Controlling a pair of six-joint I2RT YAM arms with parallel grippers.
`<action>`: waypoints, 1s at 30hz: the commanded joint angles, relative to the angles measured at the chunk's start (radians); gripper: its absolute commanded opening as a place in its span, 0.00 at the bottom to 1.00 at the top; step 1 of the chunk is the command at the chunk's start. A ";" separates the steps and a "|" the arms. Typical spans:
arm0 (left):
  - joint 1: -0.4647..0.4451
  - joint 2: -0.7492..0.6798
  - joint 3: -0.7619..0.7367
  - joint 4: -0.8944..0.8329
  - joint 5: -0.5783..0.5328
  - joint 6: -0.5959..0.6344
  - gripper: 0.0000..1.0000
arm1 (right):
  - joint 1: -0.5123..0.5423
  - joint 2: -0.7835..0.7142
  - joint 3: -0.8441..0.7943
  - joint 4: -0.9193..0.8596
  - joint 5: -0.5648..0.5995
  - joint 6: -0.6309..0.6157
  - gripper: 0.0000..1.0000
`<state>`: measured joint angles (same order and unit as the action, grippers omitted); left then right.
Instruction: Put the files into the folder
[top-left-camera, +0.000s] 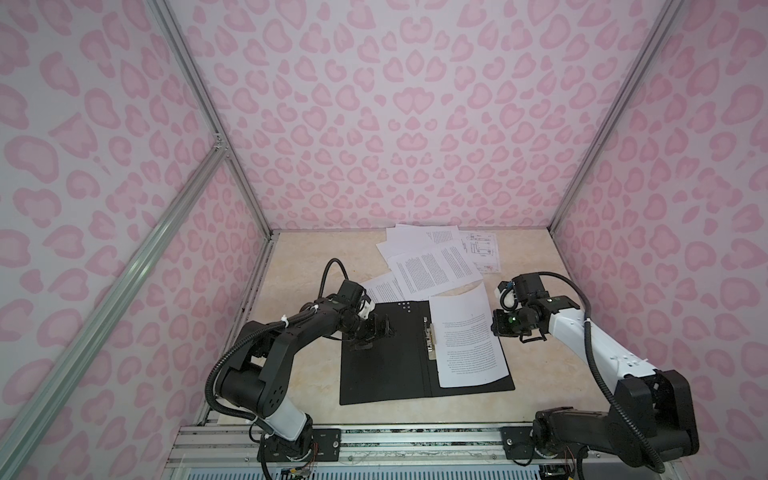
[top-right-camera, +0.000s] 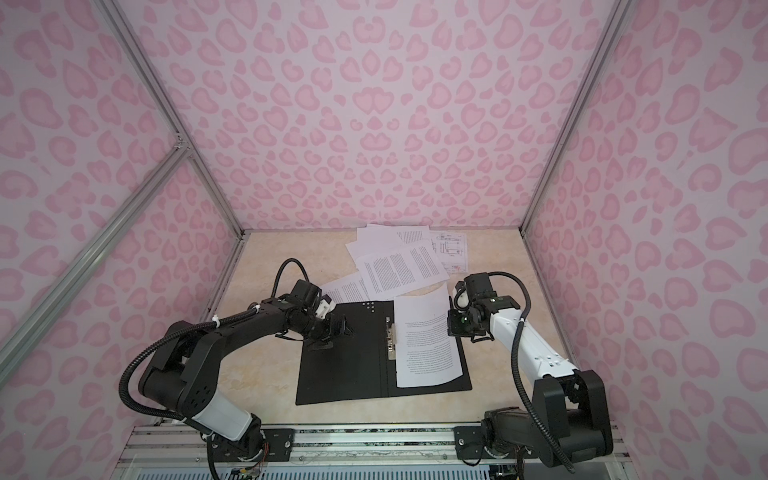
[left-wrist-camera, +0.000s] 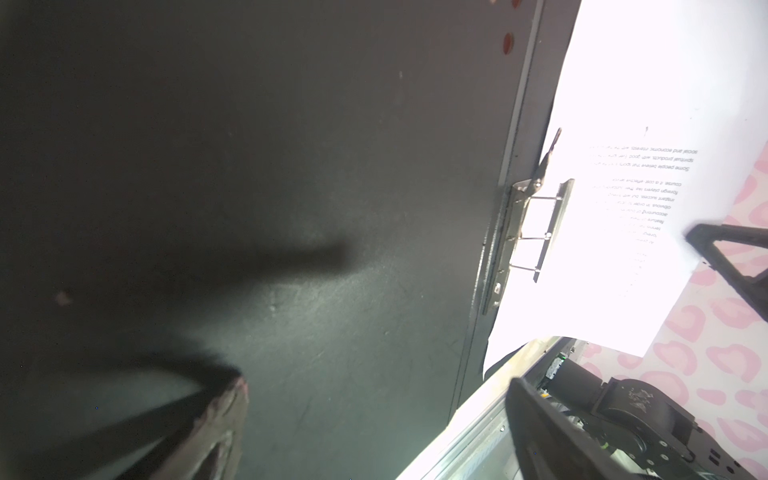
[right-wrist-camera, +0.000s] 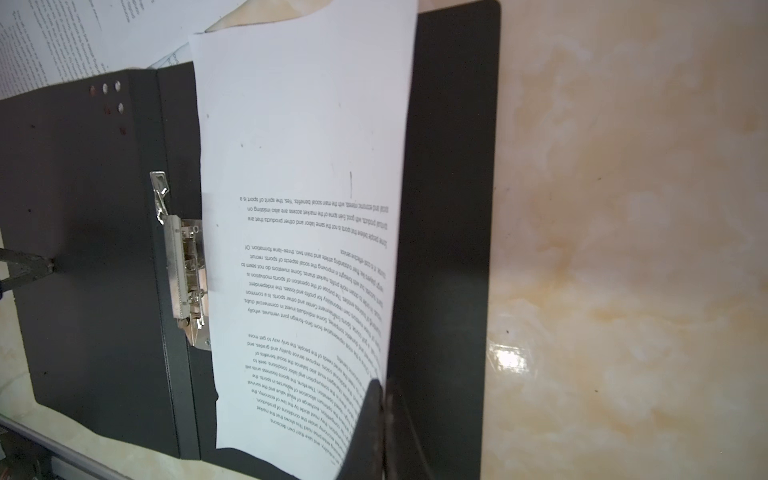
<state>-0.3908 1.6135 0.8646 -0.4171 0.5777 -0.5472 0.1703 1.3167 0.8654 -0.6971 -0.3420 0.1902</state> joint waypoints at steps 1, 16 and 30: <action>0.000 0.011 0.000 0.008 0.011 0.002 0.98 | 0.014 0.010 0.007 -0.024 -0.008 -0.031 0.00; 0.004 0.018 0.000 0.011 0.020 0.001 0.98 | 0.046 0.061 0.027 -0.029 0.012 -0.053 0.00; 0.007 0.024 0.001 0.014 0.027 -0.002 0.98 | 0.083 0.113 0.063 -0.053 0.026 -0.075 0.00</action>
<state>-0.3851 1.6287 0.8646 -0.4046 0.6003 -0.5495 0.2470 1.4178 0.9234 -0.7330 -0.3267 0.1276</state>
